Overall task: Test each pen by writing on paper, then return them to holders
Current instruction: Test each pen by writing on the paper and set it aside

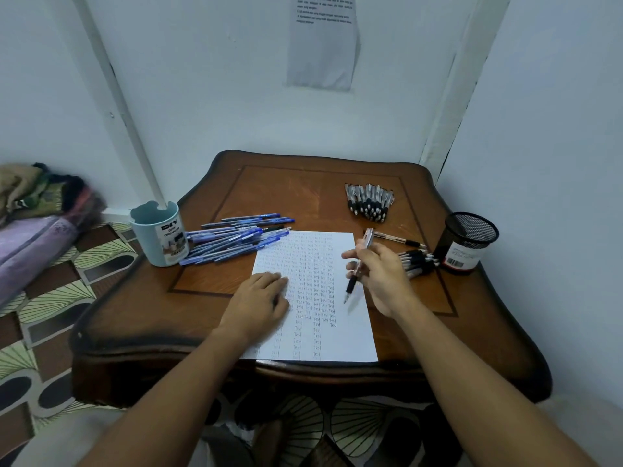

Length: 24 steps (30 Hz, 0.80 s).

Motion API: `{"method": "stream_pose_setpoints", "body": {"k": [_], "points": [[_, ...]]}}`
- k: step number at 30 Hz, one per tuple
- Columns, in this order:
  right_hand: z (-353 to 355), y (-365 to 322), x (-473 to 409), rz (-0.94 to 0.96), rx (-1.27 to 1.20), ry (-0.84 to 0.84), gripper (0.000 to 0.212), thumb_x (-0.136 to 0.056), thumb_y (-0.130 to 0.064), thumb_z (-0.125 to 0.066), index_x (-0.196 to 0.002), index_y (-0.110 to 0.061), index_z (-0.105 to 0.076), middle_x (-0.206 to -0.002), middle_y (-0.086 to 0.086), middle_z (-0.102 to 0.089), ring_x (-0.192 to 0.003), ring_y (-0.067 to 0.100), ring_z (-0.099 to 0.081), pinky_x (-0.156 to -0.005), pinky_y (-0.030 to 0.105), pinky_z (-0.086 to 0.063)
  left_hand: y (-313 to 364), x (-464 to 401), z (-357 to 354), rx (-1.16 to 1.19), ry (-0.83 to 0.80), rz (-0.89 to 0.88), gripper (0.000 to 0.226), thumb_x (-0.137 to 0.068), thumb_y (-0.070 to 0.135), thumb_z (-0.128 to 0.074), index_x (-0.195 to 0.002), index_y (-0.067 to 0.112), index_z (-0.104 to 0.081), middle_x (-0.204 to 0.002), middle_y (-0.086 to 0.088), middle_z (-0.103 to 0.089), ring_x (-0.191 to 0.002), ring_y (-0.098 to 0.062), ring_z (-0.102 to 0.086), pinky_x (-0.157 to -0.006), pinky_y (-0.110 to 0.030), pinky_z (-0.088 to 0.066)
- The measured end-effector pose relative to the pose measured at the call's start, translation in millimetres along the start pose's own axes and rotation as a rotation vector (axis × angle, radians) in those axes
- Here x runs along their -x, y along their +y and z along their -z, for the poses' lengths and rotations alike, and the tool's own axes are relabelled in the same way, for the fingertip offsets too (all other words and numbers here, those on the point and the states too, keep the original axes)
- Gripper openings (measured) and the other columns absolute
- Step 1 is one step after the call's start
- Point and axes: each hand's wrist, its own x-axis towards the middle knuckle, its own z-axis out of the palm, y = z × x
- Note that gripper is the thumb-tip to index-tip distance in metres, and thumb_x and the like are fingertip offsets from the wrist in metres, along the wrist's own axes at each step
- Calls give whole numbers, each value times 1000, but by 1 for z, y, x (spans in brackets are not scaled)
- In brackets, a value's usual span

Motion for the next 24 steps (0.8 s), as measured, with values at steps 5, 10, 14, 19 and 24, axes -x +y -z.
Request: {"method": "stream_pose_setpoints", "body": {"k": [5,10,14,19,24], "points": [[9,15,20,26,171,-43,21,-107,-37,-38,-103,-18,-47,-79,14,-74,-51,17,-52,-46,25,-39,3,0,1,-14,-20,8,64,-92,43,-26,-146,17,-48,-149,2,-47,-138,-13,-35,-114,-28,-23],[11,29,36,18,113,-140,32,-97,-3,-60,-108,-19,-35,-85,21,-67,-66,32,-66,-64,42,-59,5,3,0,14,-15,16,71,-90,47,-18,-145,15,-48,-150,-1,-46,-140,-16,-35,-116,-30,-22],[11,41,46,25,209,-200,25,-94,5,-61,-101,-9,-42,-86,20,-61,-69,32,-65,-63,42,-54,9,6,3,18,-19,18,60,-98,39,-26,-150,14,-41,-156,-3,-37,-145,-16,-27,-118,-28,-16],[14,47,55,73,224,-206,32,-90,10,-64,-100,-9,-40,-83,20,-65,-73,36,-65,-68,44,-56,9,10,2,31,-14,13,49,-105,32,-36,-152,18,-38,-160,0,-31,-149,-14,-19,-118,-26,-9],[17,54,57,123,198,-172,32,-90,13,-62,-98,-10,-39,-74,17,-63,-67,38,-62,-57,41,-52,8,11,0,42,-4,7,48,-104,31,-38,-151,18,-40,-159,-1,-32,-149,-14,-20,-119,-27,-10]]}}
